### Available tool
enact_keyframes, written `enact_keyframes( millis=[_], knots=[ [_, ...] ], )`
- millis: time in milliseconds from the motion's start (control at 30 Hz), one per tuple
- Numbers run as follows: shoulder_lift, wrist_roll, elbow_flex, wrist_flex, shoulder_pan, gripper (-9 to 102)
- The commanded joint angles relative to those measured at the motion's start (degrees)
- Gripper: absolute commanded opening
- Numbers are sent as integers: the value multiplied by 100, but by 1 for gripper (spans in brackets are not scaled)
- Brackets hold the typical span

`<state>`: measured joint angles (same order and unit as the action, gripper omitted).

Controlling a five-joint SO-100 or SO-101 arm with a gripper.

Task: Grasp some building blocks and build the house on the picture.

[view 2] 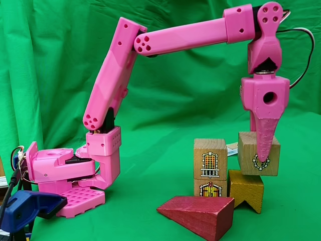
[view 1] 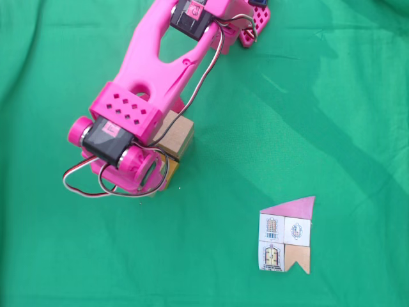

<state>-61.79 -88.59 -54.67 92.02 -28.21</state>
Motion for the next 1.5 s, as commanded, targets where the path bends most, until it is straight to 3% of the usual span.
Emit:
enact_keyframes(
  millis=[0,833,1133,1467],
  knots=[
    [-79,-26,132,35,26,20],
    [-193,-26,0,439,26,20],
    [-185,-26,0,431,0,36],
    [-483,-18,0,475,-44,36]
  ],
)
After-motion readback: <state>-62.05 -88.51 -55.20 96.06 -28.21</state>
